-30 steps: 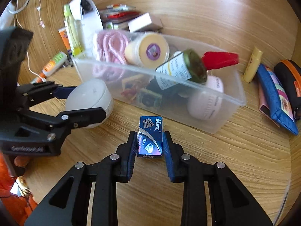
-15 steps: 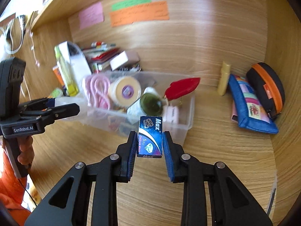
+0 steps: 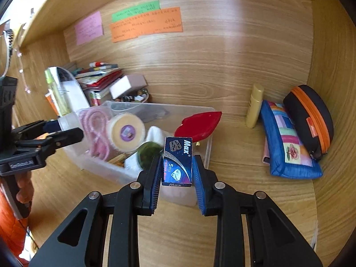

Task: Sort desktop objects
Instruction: 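Carry the white container and Max box over the clear box and release both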

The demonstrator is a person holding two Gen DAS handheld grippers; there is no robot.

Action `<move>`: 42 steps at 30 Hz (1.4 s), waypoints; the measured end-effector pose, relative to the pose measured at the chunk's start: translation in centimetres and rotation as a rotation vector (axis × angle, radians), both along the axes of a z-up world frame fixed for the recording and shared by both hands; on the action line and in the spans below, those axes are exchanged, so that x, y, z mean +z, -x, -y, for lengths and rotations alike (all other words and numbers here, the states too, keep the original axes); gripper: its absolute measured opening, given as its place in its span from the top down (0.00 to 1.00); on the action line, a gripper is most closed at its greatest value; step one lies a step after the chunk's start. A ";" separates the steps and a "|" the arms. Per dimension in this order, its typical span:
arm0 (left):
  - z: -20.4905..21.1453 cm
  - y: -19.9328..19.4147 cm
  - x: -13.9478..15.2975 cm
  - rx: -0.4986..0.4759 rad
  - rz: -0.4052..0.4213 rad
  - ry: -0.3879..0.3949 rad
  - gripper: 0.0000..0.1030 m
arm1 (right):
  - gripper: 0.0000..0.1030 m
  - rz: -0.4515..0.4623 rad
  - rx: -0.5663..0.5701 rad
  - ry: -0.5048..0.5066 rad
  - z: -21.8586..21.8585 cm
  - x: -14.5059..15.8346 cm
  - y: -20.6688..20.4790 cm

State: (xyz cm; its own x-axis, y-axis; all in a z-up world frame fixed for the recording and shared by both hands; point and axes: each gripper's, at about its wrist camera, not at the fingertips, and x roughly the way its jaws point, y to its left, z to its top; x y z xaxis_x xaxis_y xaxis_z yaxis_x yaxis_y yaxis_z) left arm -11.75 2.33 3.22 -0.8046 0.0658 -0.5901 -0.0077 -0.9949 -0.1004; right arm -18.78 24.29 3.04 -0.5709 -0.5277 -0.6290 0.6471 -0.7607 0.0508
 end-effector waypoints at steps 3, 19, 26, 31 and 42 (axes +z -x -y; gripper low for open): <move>0.2 0.8 -0.5 0.024 0.001 0.010 0.37 | 0.76 0.015 -0.015 -0.020 0.9 -0.6 1.6; 0.4 1.8 -2.5 0.013 0.065 0.034 0.37 | 0.74 0.001 0.000 -0.039 1.7 -2.4 2.0; 0.7 1.4 -2.2 0.012 0.056 0.005 0.36 | 0.49 -0.037 -0.017 0.000 1.0 -1.3 1.5; 0.9 0.9 -1.4 0.008 0.054 -0.045 0.34 | 0.41 -0.064 -0.028 0.016 0.4 -0.1 0.7; 0.2 -1.7 0.0 0.039 0.009 -0.005 0.17 | 0.21 -0.082 -0.010 0.017 -0.6 0.7 -2.1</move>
